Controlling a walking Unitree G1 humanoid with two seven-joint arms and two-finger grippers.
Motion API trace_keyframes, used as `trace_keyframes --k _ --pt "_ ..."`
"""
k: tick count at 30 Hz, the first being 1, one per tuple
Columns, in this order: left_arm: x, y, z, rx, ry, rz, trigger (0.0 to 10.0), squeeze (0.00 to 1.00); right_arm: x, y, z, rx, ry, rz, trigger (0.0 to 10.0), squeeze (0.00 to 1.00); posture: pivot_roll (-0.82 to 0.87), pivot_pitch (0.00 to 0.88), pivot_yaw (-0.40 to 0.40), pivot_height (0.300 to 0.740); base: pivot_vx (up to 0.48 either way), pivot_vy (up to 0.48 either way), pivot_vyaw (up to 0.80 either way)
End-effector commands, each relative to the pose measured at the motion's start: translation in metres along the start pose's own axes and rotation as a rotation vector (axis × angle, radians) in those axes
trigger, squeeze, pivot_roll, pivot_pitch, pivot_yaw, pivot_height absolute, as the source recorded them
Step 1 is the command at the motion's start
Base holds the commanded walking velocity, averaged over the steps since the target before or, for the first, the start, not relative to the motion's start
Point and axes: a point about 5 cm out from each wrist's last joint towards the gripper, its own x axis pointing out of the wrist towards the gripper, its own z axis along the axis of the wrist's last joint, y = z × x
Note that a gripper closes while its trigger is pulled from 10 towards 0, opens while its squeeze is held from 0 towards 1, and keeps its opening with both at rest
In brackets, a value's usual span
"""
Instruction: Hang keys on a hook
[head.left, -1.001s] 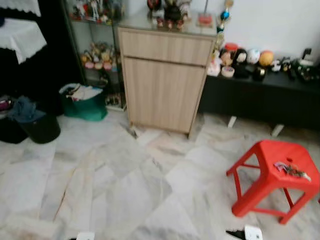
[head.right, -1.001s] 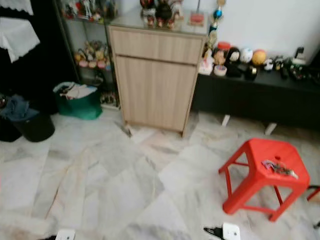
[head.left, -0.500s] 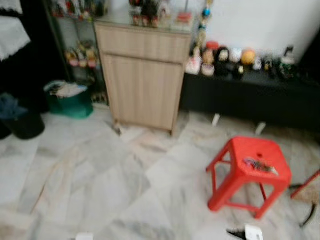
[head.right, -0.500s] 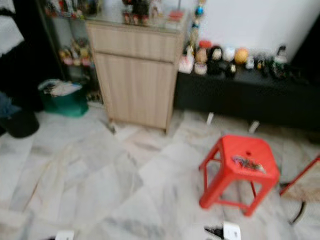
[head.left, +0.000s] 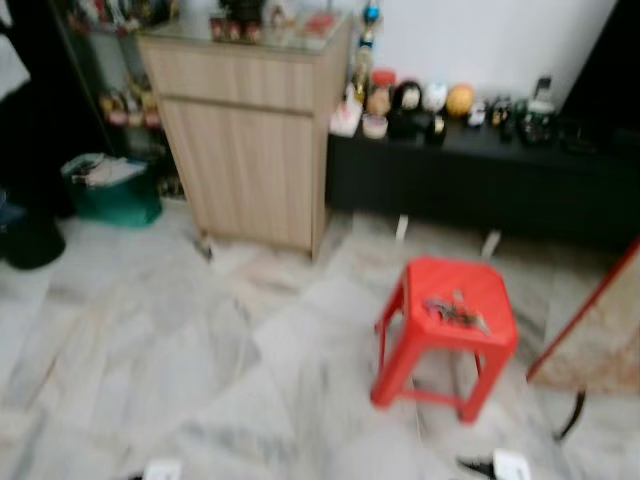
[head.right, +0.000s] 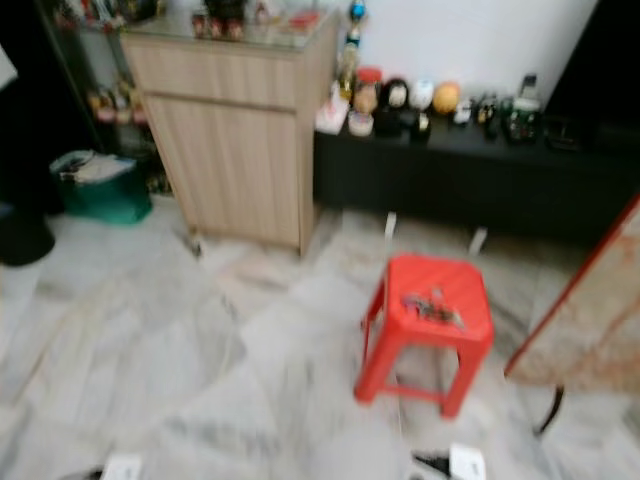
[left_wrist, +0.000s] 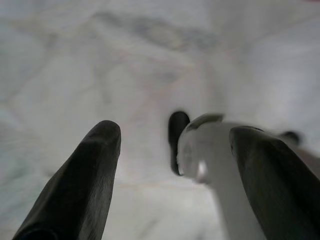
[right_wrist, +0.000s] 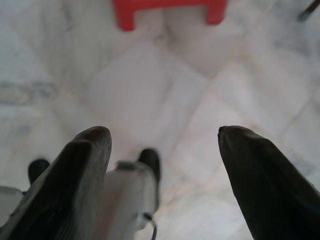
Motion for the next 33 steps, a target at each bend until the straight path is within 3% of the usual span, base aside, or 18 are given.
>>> trace_keyframes --k 1,9,33 --pt "-0.001 0.012 0.002 -0.018 -0.003 0.033 10.0 0.0 0.003 0.008 0.005 -0.006 -0.016 0.019 10.0 0.0 0.12 0.0 -0.046 0.737 0.0 0.0 0.0" --pt "0.001 -0.007 0.004 -0.021 -0.004 0.002 10.0 0.0 0.002 0.008 0.006 -0.006 -0.021 0.017 10.0 0.0 0.12 0.0 -0.047 0.737 0.075 0.0 0.0" --pt "0.001 -0.005 0.006 -0.027 -0.021 0.0 10.0 0.0 0.003 0.008 0.012 0.0 -0.04 0.021 10.0 0.0 0.11 0.0 -0.055 0.737 0.347 0.0 0.0"
